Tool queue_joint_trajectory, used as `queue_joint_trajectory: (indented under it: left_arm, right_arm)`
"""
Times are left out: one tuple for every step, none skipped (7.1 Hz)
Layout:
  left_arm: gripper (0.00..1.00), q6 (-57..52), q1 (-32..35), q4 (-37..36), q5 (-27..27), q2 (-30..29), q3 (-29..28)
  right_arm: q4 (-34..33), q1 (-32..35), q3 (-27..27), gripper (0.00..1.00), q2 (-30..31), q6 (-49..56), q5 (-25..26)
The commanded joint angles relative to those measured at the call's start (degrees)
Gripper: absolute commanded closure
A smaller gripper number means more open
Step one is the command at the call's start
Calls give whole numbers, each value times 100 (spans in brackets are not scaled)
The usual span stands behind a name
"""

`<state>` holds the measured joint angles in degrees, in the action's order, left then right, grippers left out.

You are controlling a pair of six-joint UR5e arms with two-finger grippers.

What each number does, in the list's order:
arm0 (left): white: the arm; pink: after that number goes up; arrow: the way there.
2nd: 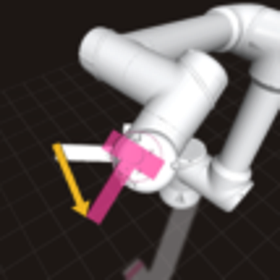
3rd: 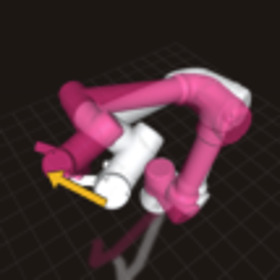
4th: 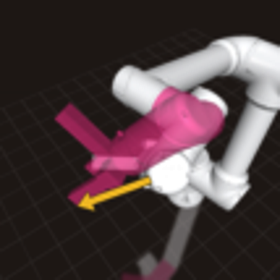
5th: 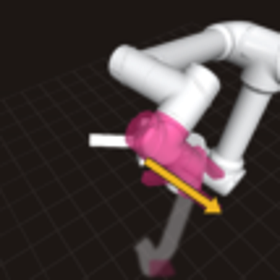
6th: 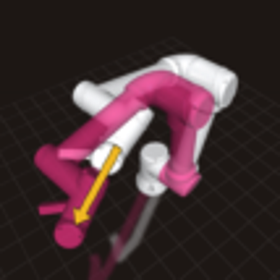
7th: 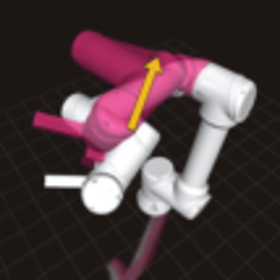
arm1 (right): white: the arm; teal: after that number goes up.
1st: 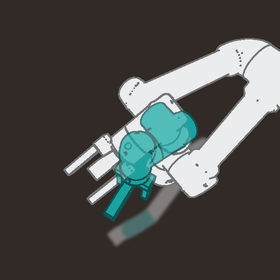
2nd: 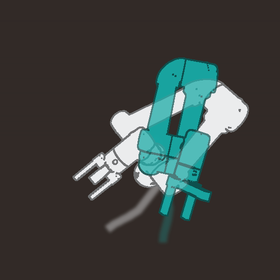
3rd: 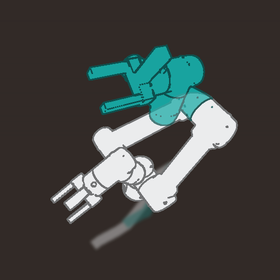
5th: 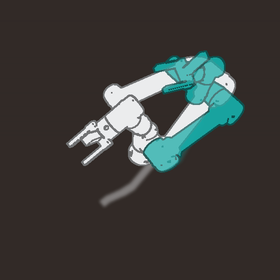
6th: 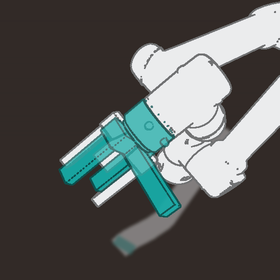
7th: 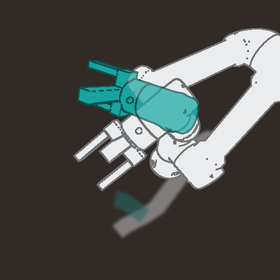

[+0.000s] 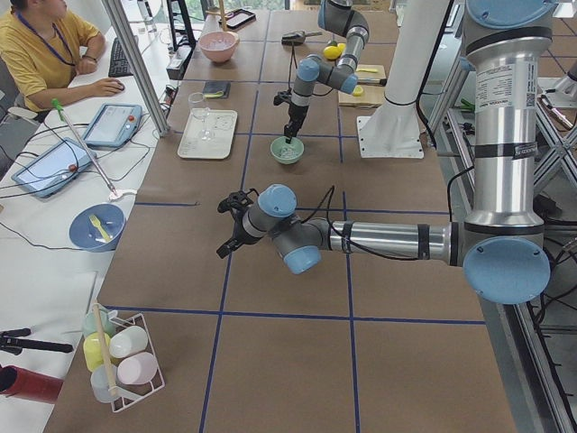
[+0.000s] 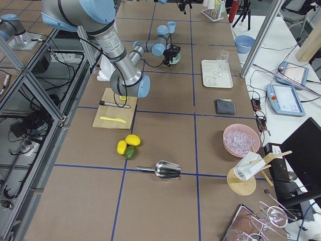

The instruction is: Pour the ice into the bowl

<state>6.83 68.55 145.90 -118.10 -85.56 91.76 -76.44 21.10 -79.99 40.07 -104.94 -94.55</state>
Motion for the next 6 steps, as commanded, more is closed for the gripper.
queue_joint_trajectory:
  left_arm:
    - [0,-15,1,0,-2,4,8]
    - [0,-15,1,0,6,13,-9]
    - [0,-7,1,0,6,13,0]
    - [0,20,1,9,6,21,26]
    - [0,29,1,0,6,47,9]
    - [0,116,9,-9,-2,74,-35]
  right_arm:
    - [94,-1,45,100,-8,-17,-19]
    - [103,-1,36,100,-61,-52,-28]
    - [112,17,-86,100,-61,-70,-19]
    - [94,60,-331,100,-18,-70,-45]
    - [33,270,-977,100,374,-70,-80]
    - [33,507,-1949,100,1248,-44,-107]
